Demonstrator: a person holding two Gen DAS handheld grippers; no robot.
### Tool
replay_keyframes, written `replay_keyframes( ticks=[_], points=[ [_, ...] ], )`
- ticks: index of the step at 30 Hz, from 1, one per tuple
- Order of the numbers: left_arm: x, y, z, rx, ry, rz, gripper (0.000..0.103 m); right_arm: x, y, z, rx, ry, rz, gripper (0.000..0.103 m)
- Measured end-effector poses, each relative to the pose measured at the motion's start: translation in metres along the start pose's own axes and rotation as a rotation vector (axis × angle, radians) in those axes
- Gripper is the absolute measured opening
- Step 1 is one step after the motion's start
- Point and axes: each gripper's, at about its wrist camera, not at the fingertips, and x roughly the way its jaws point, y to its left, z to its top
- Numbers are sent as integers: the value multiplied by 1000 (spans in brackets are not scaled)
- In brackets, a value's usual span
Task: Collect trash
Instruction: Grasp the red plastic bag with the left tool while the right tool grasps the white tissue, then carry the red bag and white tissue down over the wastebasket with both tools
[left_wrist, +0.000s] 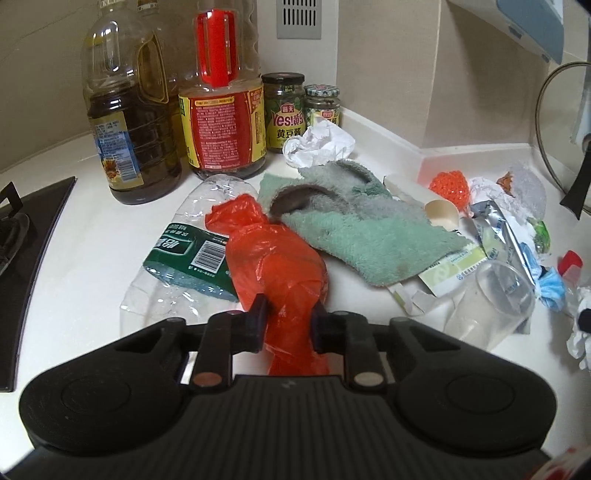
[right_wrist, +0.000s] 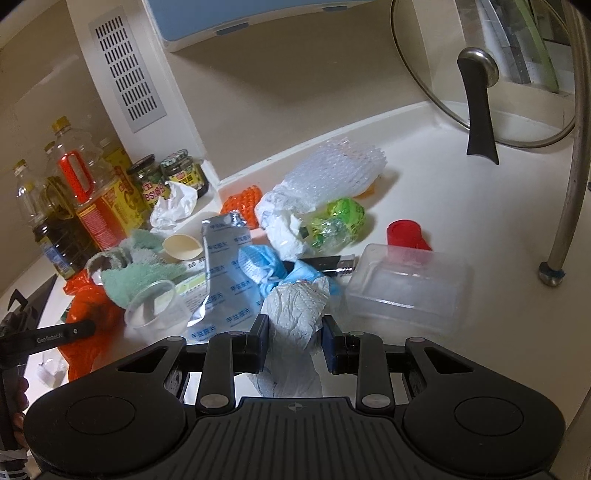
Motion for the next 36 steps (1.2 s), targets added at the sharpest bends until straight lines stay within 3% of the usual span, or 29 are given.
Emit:
replay_keyframes(
  ticks=[10, 20, 28, 36],
  points=[
    [-48, 12, -11, 73, -54, -98, 18, -33, 18, -24, 32, -27, -11, 30],
    [-121, 42, -37, 130, -78, -246, 18, -84, 61, -72, 40, -44, 0, 30],
    [-166, 66, -84, 179, -34, -341, 18, -118, 101, -127, 39, -11, 15, 30],
    [-176, 78, -141, 222, 63, -399, 19, -135, 123, -190, 51, 45, -6, 30]
  ],
)
